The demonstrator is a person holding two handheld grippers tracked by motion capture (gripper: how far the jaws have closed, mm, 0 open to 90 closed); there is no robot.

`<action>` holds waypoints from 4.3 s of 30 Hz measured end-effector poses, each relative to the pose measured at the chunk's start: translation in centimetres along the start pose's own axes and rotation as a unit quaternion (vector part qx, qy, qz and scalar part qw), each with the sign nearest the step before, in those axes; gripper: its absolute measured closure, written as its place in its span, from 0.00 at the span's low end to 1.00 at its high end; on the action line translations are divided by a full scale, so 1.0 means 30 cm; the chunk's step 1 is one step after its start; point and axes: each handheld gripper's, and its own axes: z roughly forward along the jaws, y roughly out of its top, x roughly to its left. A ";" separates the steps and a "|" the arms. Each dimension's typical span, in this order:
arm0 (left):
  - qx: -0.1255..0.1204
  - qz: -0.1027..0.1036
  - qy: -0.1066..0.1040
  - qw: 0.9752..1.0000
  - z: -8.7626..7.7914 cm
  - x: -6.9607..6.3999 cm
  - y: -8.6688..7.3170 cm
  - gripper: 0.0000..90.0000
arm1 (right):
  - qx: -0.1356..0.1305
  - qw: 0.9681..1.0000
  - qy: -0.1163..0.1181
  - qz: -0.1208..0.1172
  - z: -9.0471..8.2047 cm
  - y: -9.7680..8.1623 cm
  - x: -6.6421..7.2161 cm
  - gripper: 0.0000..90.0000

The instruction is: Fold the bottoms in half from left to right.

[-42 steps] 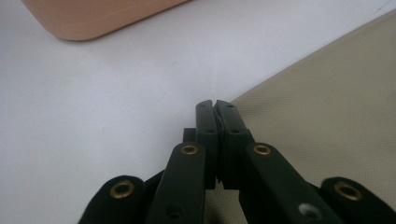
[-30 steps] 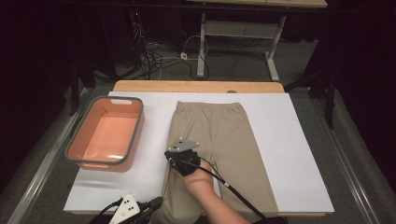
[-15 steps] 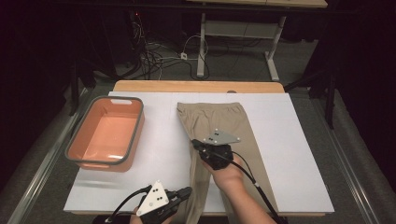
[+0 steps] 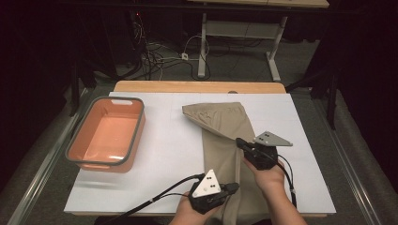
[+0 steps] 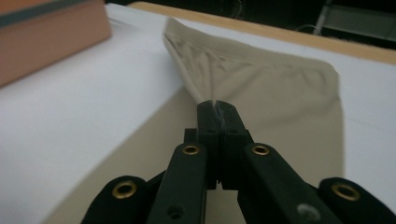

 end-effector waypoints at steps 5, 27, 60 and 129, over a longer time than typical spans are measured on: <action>0.025 -0.012 0.000 1.000 0.087 0.005 -0.014 0.95 | 0.031 0.999 -0.029 0.022 0.001 -0.103 -0.084 1.00; 0.027 -0.065 0.131 0.989 -0.382 0.204 -0.172 0.01 | 0.037 0.999 0.016 0.015 -0.211 -0.257 0.097 0.70; 0.030 -0.066 0.165 0.984 -0.423 0.322 -0.245 0.00 | 0.089 0.994 0.059 -0.040 -0.120 -0.320 0.318 0.82; 0.026 -0.075 0.166 0.983 -0.423 0.326 -0.244 0.00 | 0.045 0.999 -0.014 0.003 -0.353 -0.386 0.067 0.76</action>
